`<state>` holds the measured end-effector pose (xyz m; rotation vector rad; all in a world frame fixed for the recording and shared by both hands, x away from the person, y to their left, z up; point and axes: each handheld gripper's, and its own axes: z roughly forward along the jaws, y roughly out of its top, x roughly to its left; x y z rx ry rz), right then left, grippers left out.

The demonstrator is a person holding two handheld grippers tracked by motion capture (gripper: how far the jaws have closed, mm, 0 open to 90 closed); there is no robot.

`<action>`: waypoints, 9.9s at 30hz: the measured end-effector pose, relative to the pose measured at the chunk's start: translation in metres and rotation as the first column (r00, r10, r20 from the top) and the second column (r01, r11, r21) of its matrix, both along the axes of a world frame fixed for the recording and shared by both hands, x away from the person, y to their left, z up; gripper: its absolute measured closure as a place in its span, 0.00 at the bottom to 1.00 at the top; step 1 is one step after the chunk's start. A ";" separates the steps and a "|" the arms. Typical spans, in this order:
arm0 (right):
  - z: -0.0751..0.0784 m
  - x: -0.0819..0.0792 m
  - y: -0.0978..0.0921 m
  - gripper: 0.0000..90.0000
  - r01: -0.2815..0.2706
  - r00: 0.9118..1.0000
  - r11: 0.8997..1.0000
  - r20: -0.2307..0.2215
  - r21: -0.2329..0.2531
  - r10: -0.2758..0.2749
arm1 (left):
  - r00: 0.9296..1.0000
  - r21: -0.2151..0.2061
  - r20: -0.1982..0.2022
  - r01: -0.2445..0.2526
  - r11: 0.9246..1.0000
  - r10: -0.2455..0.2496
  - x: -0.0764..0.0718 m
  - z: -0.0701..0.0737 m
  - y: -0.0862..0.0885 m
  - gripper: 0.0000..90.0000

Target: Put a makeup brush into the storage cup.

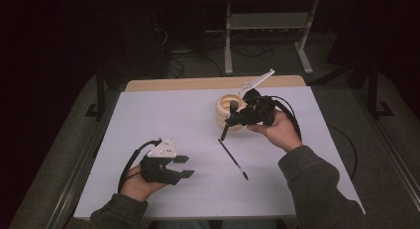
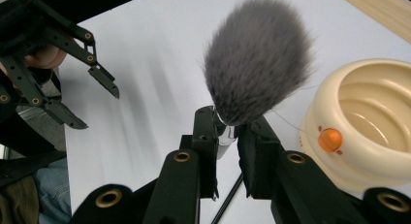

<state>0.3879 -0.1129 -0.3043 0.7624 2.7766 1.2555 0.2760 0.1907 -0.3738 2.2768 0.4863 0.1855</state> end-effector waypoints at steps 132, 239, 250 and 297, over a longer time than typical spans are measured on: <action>-0.032 0.083 -0.034 0.58 0.477 0.868 0.876 -0.118 -0.075 -0.483 | 0.997 -0.039 -0.007 -0.074 0.996 0.074 0.001 0.003 0.015 0.37; -0.061 -0.033 -0.015 0.42 0.268 0.958 0.958 -0.072 -0.103 -0.276 | 0.995 -0.051 -0.009 -0.100 0.994 0.100 0.001 0.006 0.024 0.32; -0.080 -0.044 -0.011 0.47 0.282 0.952 0.951 -0.082 -0.127 -0.294 | 0.995 -0.044 -0.010 -0.103 0.994 0.102 0.001 0.006 0.023 0.32; -0.121 -0.060 0.020 0.74 0.269 0.958 0.931 -0.035 -0.246 -0.286 | 0.995 -0.044 -0.004 -0.097 0.994 0.097 0.002 0.007 0.023 0.32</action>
